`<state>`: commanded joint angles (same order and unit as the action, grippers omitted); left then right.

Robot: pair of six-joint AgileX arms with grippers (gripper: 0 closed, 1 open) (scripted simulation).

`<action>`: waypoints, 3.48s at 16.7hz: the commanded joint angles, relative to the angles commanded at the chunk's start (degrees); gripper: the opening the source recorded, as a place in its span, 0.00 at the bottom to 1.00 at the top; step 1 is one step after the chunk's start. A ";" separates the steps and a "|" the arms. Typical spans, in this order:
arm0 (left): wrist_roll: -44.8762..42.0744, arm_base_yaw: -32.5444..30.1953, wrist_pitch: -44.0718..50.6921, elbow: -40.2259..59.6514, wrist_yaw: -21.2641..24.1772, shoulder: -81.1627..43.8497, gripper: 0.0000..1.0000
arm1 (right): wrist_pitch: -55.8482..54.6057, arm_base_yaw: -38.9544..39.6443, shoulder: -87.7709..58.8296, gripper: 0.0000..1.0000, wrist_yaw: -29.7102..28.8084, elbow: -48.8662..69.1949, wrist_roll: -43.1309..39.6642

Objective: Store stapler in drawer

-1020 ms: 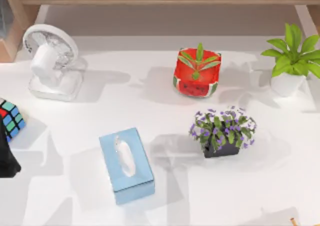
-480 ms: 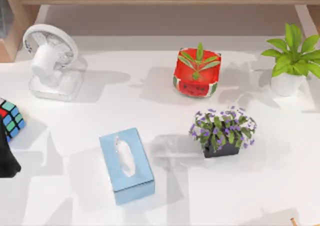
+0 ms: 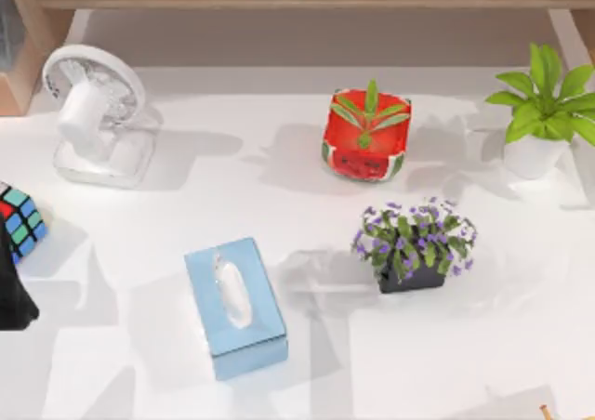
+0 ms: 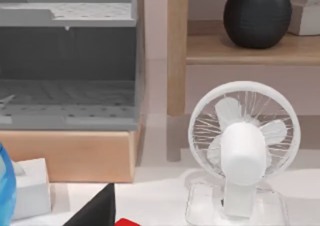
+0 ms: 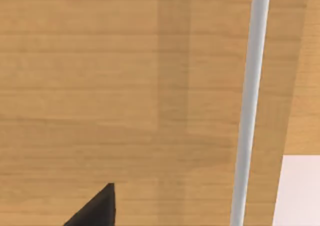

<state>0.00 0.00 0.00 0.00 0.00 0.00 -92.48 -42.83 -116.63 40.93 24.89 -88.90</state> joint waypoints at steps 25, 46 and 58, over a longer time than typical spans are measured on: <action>0.00 0.00 0.00 0.00 0.00 0.00 1.00 | 3.16 3.36 -1.44 0.17 -3.38 4.51 -0.07; 0.00 0.00 0.00 0.00 0.00 0.00 1.00 | 11.28 9.95 -6.27 0.00 -10.17 17.04 -0.06; 0.00 0.00 0.00 0.00 0.00 0.00 1.00 | 18.99 14.31 -11.70 0.00 -14.64 30.30 -0.15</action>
<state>0.00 0.00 0.00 0.00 0.00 0.00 -73.49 -28.52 -128.33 26.29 55.19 -89.05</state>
